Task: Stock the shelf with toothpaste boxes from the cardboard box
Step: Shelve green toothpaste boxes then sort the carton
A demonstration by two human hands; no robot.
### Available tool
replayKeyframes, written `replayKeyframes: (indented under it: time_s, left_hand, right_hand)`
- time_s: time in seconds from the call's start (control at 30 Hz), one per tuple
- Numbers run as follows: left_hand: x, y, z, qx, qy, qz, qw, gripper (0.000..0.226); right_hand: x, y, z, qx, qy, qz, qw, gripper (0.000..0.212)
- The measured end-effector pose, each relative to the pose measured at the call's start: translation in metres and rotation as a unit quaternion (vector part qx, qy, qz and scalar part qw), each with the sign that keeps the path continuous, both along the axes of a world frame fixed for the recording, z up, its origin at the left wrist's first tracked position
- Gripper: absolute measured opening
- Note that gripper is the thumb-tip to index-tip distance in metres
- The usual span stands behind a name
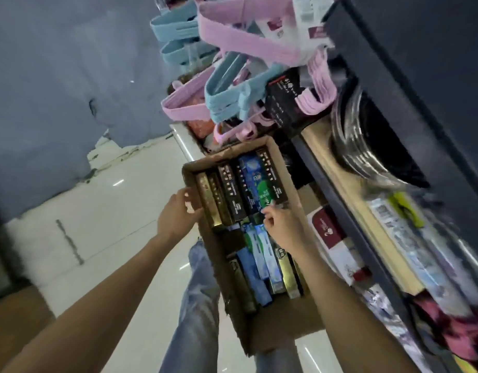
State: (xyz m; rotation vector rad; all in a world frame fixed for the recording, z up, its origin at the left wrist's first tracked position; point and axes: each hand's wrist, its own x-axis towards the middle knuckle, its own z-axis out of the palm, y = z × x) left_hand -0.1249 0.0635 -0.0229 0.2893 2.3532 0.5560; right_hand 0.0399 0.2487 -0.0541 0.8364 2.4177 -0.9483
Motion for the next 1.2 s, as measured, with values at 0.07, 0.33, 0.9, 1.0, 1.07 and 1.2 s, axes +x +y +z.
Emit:
replayKeyframes:
  time_s: [0.07, 0.33, 0.9, 1.0, 1.07, 1.2]
  left_hand:
    - [0.004, -0.009, -0.039, -0.037, -0.014, 0.036, 0.999, 0.071]
    - [0.095, -0.019, -0.093, 0.127, 0.205, 0.029, 0.970, 0.045]
    - [0.194, 0.042, -0.239, 0.001, -0.132, 0.057, 0.990, 0.083]
    - [0.203, 0.042, -0.202, 0.055, -0.112, 0.038, 0.991, 0.078]
    - [0.201, 0.039, -0.165, 0.116, -0.127, 0.055, 0.984, 0.074]
    - [0.179, 0.034, -0.070, 0.214, -0.178, 0.134, 0.951, 0.055]
  right_hand:
    - [0.004, -0.018, -0.047, -0.028, -0.078, -0.032, 0.996, 0.039]
    - [0.079, -0.077, -0.156, 0.041, -0.162, -0.022, 0.986, 0.107]
    - [0.138, -0.051, -0.155, -0.123, 0.027, -0.274, 0.953, 0.048]
    - [0.138, -0.054, -0.128, -0.183, 0.048, -0.321, 0.928, 0.049]
    - [0.139, -0.057, -0.099, -0.230, 0.078, -0.348, 0.905, 0.050]
    - [0.149, -0.052, -0.024, -0.258, 0.078, -0.316, 0.910, 0.053]
